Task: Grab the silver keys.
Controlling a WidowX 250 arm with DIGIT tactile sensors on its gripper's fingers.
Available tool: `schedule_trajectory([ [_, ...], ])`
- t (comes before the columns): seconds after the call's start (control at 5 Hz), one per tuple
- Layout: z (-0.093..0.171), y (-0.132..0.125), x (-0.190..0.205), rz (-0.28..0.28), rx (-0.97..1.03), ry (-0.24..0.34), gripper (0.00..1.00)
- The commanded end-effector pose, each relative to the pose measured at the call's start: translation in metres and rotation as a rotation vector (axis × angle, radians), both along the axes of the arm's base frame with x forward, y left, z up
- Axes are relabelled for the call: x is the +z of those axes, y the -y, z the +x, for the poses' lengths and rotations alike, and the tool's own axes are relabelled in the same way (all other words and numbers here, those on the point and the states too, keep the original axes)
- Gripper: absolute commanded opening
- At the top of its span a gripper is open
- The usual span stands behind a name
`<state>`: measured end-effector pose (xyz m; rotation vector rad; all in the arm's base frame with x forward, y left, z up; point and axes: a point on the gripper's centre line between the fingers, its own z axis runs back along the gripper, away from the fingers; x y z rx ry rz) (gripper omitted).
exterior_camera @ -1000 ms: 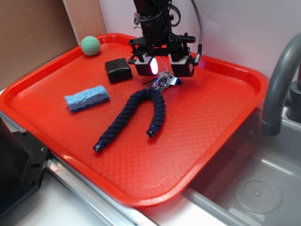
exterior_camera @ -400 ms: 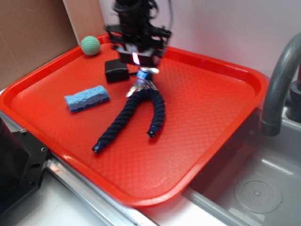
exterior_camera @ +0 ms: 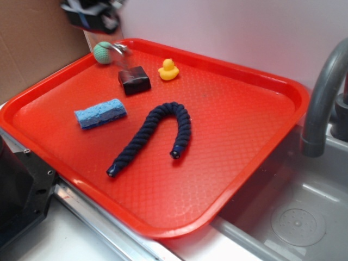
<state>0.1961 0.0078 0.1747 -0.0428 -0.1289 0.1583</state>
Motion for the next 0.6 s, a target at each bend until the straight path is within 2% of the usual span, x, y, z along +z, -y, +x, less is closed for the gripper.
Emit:
schedule_trajectory([
  [0.0,0.005,-0.035,0.043,-0.097,0.077,-0.052,0.0],
  [0.4,0.023,-0.031,0.033,-0.057,0.038,-0.064,0.0],
])
